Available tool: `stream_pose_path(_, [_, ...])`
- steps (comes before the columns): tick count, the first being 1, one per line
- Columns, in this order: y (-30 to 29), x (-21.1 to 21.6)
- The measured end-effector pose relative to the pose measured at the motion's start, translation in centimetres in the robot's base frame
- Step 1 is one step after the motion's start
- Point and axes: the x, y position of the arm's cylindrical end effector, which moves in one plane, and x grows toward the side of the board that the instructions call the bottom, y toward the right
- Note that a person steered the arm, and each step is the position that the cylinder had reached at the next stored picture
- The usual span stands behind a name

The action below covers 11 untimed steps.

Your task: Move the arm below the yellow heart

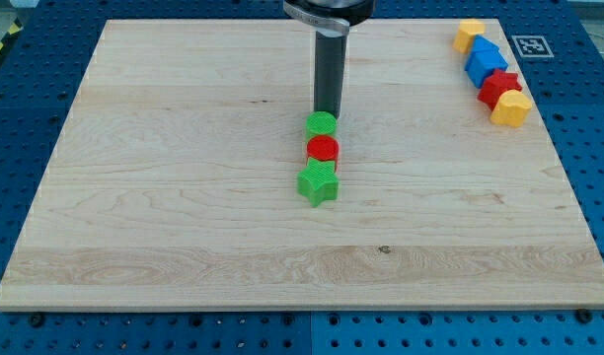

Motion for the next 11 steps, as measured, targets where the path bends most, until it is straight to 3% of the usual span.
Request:
stream_pose_path(4, [0.9, -0.1])
stream_pose_path(9, [10.0, 2.7])
stream_pose_path(11, [17.4, 4.4])
